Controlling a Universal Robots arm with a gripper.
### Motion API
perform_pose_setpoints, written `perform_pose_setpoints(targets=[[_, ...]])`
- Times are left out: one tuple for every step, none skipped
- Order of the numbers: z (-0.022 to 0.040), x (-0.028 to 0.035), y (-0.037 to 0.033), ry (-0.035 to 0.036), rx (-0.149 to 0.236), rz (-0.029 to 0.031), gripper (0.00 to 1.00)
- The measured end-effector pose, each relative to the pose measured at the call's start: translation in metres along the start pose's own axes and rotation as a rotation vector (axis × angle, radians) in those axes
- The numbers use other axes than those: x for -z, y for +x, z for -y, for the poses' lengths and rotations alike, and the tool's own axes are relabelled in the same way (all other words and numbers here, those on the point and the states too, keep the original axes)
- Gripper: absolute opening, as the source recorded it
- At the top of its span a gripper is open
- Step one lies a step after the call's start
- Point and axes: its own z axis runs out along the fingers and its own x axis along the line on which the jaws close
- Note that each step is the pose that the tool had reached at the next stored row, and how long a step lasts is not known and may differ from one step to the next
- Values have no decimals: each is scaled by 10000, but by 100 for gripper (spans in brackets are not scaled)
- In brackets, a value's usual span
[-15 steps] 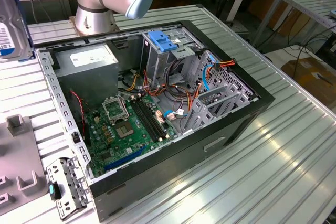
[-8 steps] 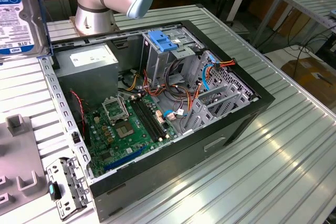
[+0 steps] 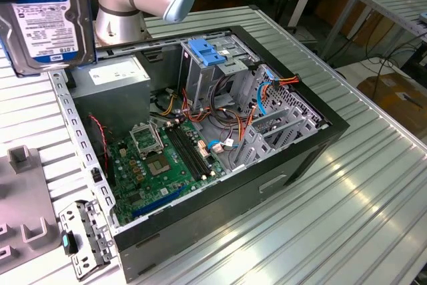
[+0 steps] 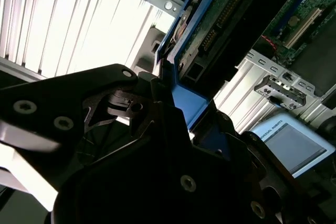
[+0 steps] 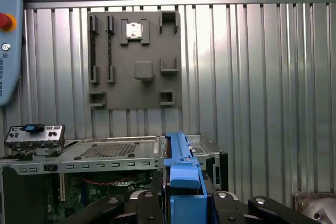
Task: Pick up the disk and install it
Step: 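Pick up the disk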
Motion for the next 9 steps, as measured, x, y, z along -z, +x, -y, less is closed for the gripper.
perform_pose_setpoints(targets=[[33, 0, -1, 0, 1, 0, 37], [66, 0, -3, -1, 2, 0, 37], [102, 0, -4, 0, 2, 0, 37], [140, -1, -6, 1, 2, 1, 37], [177, -1, -8, 1, 1, 0, 37], [233, -1, -10, 1, 1, 1, 37], [268, -1, -12, 0, 0, 1, 37], [312, 0, -14, -1, 2, 0, 37], [347, -1, -15, 0, 2, 0, 37]])
